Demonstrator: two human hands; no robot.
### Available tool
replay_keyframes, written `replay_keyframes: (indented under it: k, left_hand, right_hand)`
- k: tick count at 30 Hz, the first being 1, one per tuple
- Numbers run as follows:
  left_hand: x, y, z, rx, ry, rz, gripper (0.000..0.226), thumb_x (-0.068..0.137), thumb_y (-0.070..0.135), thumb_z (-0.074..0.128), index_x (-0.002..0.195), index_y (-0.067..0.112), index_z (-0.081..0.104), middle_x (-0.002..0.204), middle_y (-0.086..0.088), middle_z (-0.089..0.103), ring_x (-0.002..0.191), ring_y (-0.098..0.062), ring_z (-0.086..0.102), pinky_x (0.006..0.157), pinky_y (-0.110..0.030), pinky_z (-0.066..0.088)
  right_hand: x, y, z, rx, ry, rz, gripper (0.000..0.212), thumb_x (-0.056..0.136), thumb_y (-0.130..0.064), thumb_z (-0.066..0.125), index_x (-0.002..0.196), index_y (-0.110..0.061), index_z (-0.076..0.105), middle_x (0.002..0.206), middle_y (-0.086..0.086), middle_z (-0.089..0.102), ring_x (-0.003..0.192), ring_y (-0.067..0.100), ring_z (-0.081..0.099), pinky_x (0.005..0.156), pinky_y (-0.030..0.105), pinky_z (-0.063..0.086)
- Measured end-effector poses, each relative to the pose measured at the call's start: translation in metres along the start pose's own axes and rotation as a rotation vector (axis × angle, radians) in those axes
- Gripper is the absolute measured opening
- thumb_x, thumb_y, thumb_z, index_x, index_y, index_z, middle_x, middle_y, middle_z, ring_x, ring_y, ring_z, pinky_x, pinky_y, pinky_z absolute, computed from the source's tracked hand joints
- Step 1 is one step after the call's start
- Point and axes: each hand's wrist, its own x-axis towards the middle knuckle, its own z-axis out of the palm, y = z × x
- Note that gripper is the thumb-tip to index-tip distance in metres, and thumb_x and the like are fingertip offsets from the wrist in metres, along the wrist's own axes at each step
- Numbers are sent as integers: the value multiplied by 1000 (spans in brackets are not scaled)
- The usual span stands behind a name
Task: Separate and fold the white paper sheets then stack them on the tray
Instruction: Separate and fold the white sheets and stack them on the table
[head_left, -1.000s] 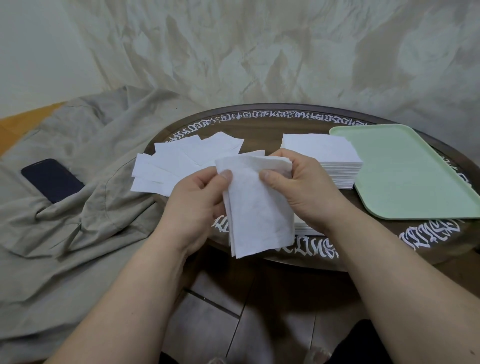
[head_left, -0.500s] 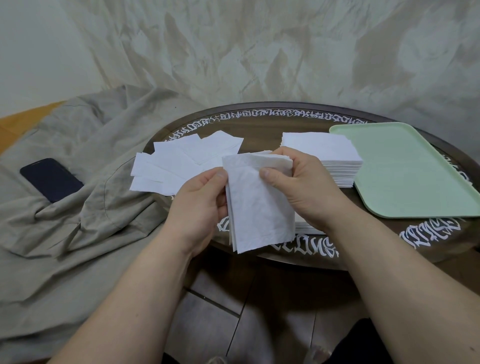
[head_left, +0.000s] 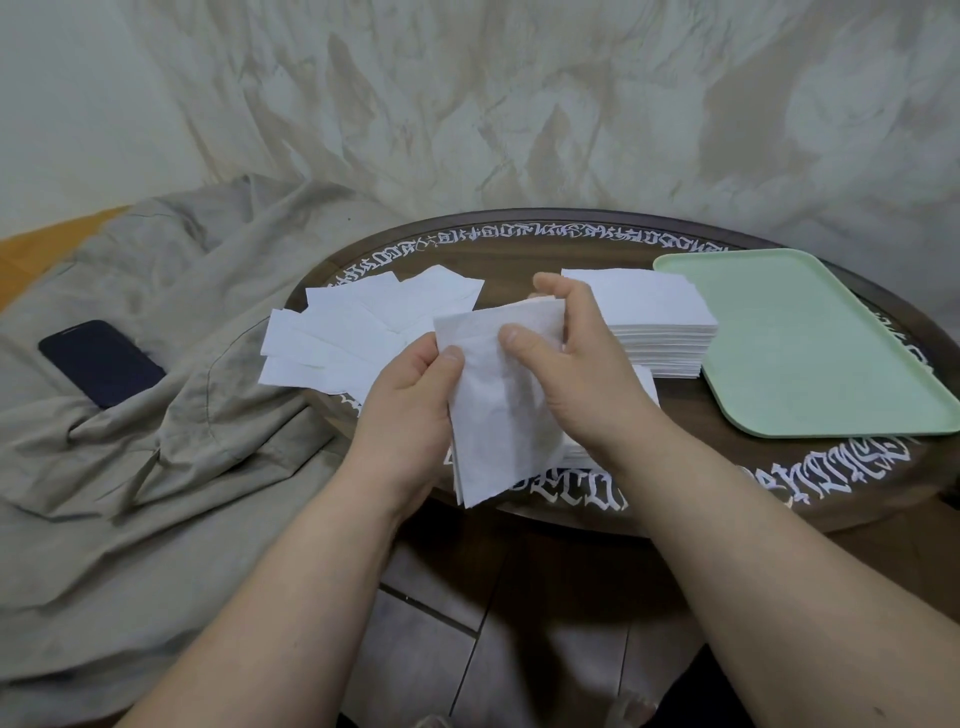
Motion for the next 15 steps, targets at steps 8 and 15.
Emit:
replay_keyframes:
  k: [8, 15]
  left_hand:
    - [-10, 9, 14, -211, 46, -96, 29, 106, 15, 37, 116, 11, 64, 106, -11, 74, 96, -26, 71, 86, -43, 57]
    - [5, 23, 17, -331, 267, -126, 16, 96, 11, 58, 82, 17, 60, 81, 3, 71, 73, -13, 65, 62, -26, 54]
  right_hand:
    - [-11, 3, -7, 176, -131, 166, 66, 84, -26, 71, 139, -33, 36, 124, -9, 57, 107, 10, 61, 93, 34, 50]
    - [-7, -1, -57, 116, -229, 384, 25, 85, -1, 65, 109, -3, 63, 102, 12, 72, 79, 20, 68, 72, 35, 57]
